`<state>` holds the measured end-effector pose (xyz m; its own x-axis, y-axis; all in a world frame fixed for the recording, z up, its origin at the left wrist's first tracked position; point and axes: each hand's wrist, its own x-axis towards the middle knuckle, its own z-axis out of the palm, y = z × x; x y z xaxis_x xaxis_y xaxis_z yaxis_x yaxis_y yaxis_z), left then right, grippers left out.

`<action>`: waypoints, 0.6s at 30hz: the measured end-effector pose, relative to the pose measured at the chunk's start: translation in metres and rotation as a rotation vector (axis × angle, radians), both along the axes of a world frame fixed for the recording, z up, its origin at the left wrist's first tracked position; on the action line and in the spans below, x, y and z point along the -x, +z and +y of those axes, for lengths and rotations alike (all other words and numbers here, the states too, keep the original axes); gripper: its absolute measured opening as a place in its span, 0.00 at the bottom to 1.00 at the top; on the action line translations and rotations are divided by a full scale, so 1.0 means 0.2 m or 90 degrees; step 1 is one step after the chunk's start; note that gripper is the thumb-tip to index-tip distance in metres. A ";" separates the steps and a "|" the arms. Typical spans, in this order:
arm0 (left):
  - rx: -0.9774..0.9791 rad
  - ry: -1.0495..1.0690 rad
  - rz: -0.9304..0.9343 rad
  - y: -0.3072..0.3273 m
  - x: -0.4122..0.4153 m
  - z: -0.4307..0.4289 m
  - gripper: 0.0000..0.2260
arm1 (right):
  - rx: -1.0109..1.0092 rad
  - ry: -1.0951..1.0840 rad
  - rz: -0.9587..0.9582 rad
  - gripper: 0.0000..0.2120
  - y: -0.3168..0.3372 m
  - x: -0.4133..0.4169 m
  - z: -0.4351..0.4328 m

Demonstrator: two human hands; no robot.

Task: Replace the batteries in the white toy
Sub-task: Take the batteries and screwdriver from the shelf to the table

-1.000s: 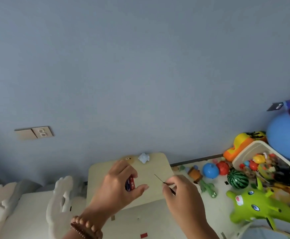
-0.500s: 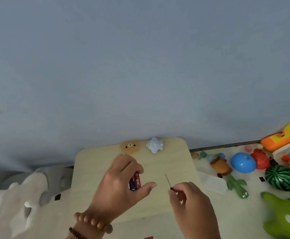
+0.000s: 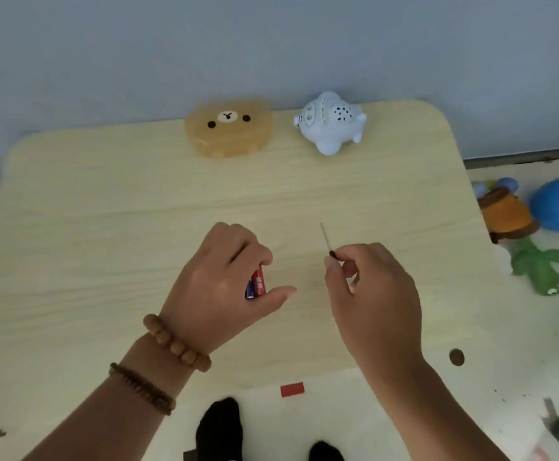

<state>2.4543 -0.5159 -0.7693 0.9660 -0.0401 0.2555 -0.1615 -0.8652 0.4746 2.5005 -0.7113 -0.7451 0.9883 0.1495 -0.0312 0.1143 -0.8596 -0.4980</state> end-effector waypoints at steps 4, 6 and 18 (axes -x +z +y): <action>0.006 -0.009 0.029 -0.14 0.06 -0.04 0.22 | 0.034 0.003 -0.025 0.03 -0.13 0.06 -0.03; 0.007 -0.006 0.027 -0.18 0.07 -0.05 0.24 | 0.041 -0.012 -0.037 0.03 -0.17 0.08 -0.04; 0.010 0.025 0.023 -0.20 0.06 -0.04 0.27 | 0.094 -0.003 -0.184 0.05 -0.29 0.12 -0.02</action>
